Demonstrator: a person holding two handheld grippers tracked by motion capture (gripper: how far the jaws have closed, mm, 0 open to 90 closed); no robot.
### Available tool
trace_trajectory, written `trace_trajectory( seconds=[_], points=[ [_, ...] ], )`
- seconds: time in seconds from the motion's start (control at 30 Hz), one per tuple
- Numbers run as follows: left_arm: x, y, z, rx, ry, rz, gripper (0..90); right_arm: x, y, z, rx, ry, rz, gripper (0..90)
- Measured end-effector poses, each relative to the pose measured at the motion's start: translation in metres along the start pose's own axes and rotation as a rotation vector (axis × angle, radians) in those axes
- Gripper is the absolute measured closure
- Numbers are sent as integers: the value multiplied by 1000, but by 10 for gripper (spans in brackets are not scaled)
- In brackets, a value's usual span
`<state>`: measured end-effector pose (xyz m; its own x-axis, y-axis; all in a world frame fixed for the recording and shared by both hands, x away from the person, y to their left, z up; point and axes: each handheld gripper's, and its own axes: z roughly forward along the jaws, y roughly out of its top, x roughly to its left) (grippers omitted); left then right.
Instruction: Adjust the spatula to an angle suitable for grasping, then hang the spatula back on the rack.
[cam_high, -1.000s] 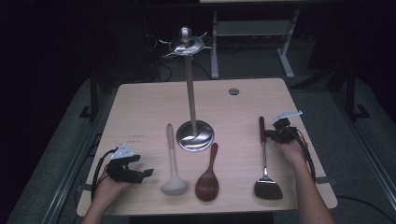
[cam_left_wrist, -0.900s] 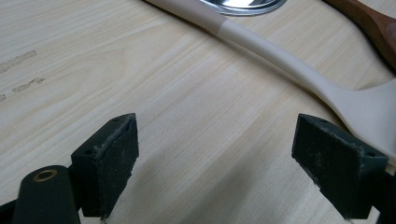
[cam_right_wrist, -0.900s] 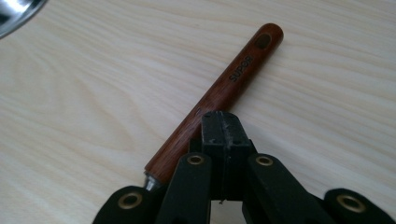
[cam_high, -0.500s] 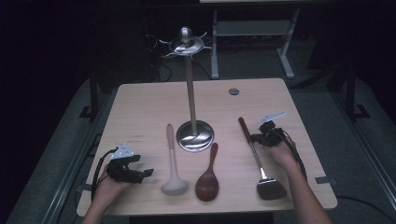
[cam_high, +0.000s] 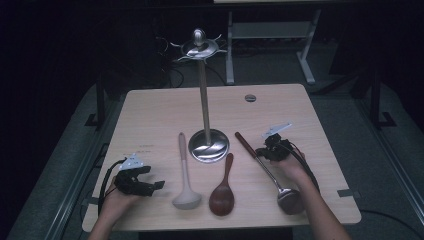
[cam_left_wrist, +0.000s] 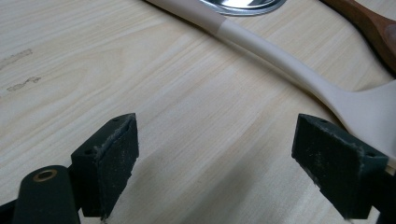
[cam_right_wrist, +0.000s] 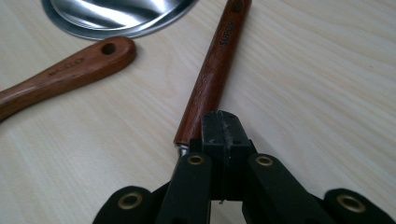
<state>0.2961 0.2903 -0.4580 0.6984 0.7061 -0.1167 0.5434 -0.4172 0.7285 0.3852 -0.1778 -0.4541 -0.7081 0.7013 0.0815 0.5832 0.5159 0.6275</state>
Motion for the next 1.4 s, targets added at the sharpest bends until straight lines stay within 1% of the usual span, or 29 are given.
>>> trace_trajectory(
  seconds=[0.1, 0.17, 0.2, 0.23, 0.27, 0.3, 0.33, 0.37, 0.4, 0.43, 0.47, 0.57, 0.6, 0.63, 0.7, 0.73, 0.77, 0.8, 0.83, 0.87, 0.93, 1.1, 1.13, 1.2, 1.33, 1.4],
  points=[
    [0, 0, 0, -1, -1, -1, 144, 3, 1, 0, 2, -3, -14, 900],
    [1, 0, 0, 2, -2, 3, 144, 2, 3, -2, 4, -10, -5, 900],
    [0, 0, 1, -5, -2, -7, 144, 1, 5, -7, 3, -17, 21, 900],
    [1, -1, 0, -5, -3, -9, 144, 1, 5, -7, 3, -17, 21, 900],
    [1, -1, 0, -9, -2, -14, 144, 1, 7, -10, 8, -9, 36, 889],
    [1, -1, -1, -14, -4, -18, 144, 1, 9, -13, 36, -4, 50, 856],
    [2, -2, -2, -18, -6, -21, 144, 2, 10, -15, 43, -7, 53, 841],
    [2, -2, -2, -18, -6, -21, 144, 3, 11, -16, 52, -7, 66, 826],
    [2, -2, -2, -15, -7, -17, 144, 3, 11, -16, 52, -7, 66, 826],
    [3, -2, -2, -15, -9, -15, 144, 4, 13, -17, 75, -16, 70, 805],
    [3, -2, -3, -17, -11, -15, 144, 5, 15, -18, 82, -14, 70, 793],
    [3, -1, -3, -17, -10, -12, 144, 9, 20, -20, 94, -11, 83, 758],
    [3, -1, -3, -17, -10, -12, 145, 10, 22, -20, 97, -11, 78, 743],
    [2, -1, -3, -5, -9, -2, 144, 11, 24, -20, 100, -14, 80, 729],
    [0, 0, -3, -15, -5, -9, 144, 14, 27, -20, 98, -13, 79, 719],
    [-1, 0, -3, -17, -3, -7, 145, 15, 29, -20, 101, -16, 68, 712],
    [-1, 0, -3, -17, -3, -7, 145, 15, 29, -20, 101, -16, 68, 712],
    [-1, 0, -3, -10, -2, 2, 144, 17, 32, -20, 100, -19, 62, 697],
    [-2, 0, -3, -10, -2, -3, 144, 17, 32, -20, 100, -19, 62, 697],
    [-2, 0, -4, -10, -1, -1, 145, 18, 34, -20, 104, -16, 66, 687],
    [-3, 0, -4, -13, -1, -4, 145, 21, 39, -19, 112, -16, 56, 657],
    [-3, 0, -4, -10, -3, 0, 145, 23, 46, -18, 130, -18, 58, 620],
    [-4, 0, -4, -17, -6, -5, 145, 24, 50, -16, 149, -15, 68, 614],
    [-4, 0, -3, -17, -8, -5, 144, 25, 52, -15, 159, -18, 74, 612],
    [-4, 0, -3, -13, -12, -4, 144, 25, 59, -8, 202, -32, 73, 615],
    [-4, 0, -3, -14, -15, -5, 144, 24, 62, -4, 239, -30, 84, 614]
  ],
)
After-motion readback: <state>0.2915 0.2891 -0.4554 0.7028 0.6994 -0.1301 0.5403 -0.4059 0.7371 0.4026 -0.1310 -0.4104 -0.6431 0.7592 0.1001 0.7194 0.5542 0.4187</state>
